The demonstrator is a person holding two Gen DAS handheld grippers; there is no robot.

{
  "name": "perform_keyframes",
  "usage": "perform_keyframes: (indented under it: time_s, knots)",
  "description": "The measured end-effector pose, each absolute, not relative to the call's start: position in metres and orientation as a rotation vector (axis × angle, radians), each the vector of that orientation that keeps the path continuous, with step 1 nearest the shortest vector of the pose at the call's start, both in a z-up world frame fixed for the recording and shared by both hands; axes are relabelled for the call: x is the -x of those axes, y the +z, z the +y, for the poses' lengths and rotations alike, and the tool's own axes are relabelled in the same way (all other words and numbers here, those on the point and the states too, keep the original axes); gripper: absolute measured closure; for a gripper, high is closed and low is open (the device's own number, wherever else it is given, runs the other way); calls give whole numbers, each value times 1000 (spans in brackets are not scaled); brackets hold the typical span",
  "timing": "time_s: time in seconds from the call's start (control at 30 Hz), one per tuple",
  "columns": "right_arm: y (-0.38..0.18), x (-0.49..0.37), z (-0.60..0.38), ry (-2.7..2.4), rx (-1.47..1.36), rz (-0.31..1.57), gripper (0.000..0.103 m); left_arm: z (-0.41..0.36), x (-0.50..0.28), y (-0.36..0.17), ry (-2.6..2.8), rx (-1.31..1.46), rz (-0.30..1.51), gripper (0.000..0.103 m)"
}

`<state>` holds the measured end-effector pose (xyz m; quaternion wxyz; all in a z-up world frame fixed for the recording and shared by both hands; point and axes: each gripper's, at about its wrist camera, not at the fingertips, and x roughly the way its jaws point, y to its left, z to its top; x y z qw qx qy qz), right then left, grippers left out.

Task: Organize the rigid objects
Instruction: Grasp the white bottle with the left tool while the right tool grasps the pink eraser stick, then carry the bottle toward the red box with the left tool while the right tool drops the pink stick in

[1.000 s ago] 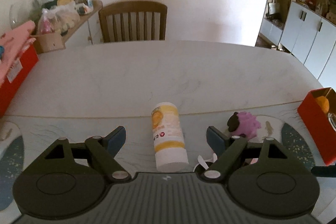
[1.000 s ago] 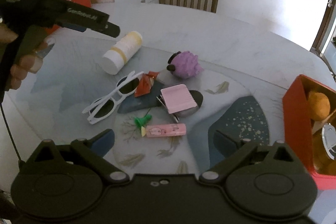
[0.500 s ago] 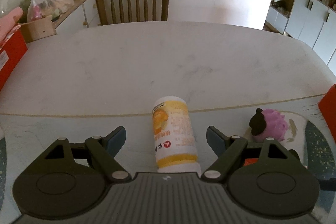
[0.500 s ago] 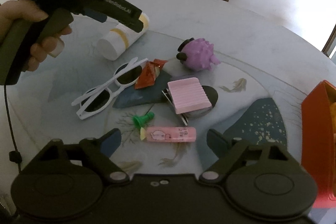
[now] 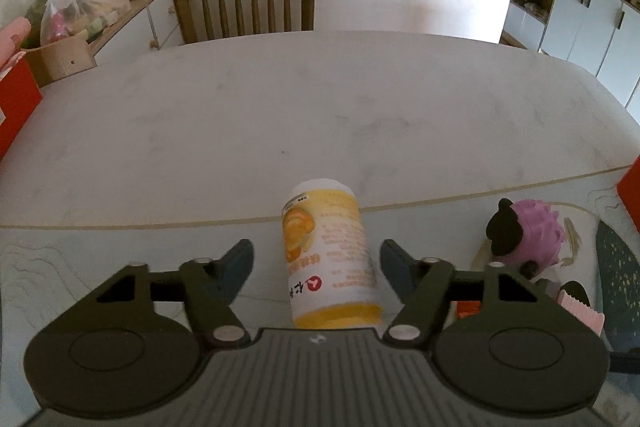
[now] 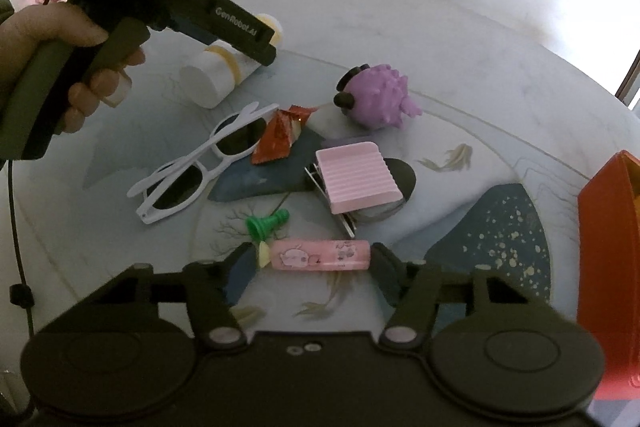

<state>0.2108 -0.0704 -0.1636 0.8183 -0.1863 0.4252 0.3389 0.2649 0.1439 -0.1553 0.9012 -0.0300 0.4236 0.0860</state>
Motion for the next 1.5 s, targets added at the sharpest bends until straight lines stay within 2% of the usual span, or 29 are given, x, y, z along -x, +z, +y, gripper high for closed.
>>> perform_keyframes:
  time_s: [0.1,0.13,0.9,1.23,1.5]
  knots:
    - [-163,-211,-71,718,395,913,45,144,-265,-155,174,67,880,49]
    - [-163,-211,-72,713,401,913,45,145,-265,-155,168,70,881,56]
    - [-129,-193,-111,640,285,900,45,139,-229,-136,193,67,896,58]
    - [-99,-182,-144,613,238,859,45,135,-203,-103,178,74,875,59]
    - [-77,-179,-181,576,192,810,45,104,-178,-72,104,55,835,59]
